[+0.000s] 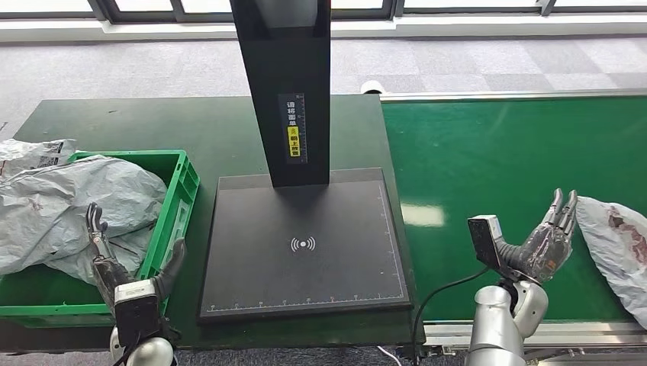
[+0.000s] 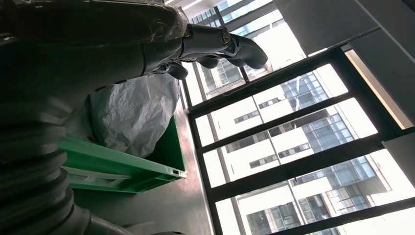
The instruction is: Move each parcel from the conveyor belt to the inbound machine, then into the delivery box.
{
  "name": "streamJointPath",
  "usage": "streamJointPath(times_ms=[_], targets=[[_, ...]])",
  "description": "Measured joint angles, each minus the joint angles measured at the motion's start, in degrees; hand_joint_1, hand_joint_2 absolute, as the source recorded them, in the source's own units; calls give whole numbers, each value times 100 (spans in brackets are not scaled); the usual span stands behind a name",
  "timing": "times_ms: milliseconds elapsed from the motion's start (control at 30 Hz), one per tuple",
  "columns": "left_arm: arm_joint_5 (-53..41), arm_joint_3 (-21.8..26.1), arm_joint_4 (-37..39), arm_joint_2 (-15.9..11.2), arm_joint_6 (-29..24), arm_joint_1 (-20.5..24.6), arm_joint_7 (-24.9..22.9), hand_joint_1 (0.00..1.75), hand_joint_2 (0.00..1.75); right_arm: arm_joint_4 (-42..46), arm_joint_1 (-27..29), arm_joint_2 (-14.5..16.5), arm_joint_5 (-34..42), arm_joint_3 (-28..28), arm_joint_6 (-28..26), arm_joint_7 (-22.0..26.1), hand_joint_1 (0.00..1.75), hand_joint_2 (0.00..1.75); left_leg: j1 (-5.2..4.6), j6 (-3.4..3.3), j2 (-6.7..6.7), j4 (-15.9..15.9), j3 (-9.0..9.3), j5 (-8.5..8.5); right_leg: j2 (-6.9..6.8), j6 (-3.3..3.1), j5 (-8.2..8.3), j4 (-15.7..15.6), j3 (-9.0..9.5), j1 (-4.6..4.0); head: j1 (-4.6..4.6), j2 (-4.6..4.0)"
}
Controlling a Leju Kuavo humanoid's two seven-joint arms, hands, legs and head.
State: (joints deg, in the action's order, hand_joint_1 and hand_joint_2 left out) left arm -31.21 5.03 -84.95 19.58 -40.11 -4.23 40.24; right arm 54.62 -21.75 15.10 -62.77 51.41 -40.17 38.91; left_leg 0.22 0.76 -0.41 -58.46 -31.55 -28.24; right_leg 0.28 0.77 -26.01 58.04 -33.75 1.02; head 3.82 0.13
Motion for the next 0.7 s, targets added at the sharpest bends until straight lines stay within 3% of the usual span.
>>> streamJointPath(times_ms=[367, 533, 700], targets=[[51, 0, 20, 0, 0, -3, 0, 0, 175, -268, -119, -122, -298, 180, 0, -260, 0, 175, 0, 0, 0, 0, 0, 0, 0, 0, 0, 0, 0, 0, 0, 0], [151, 0, 66, 1, 0, 2, 1, 0, 175, -370, -179, -219, -1092, 442, 0, -944, 0, 175, 0, 0, -2, 0, 0, 0, -1, 0, 0, 0, 0, 0, 0, 0], [174, 0, 162, 1, 0, 14, 2, 0, 175, -802, -229, -486, -1262, 550, 0, -1417, 0, 175, -1, 0, -1, -1, 0, 0, 0, 0, 0, 0, 0, 1, 0, 0]])
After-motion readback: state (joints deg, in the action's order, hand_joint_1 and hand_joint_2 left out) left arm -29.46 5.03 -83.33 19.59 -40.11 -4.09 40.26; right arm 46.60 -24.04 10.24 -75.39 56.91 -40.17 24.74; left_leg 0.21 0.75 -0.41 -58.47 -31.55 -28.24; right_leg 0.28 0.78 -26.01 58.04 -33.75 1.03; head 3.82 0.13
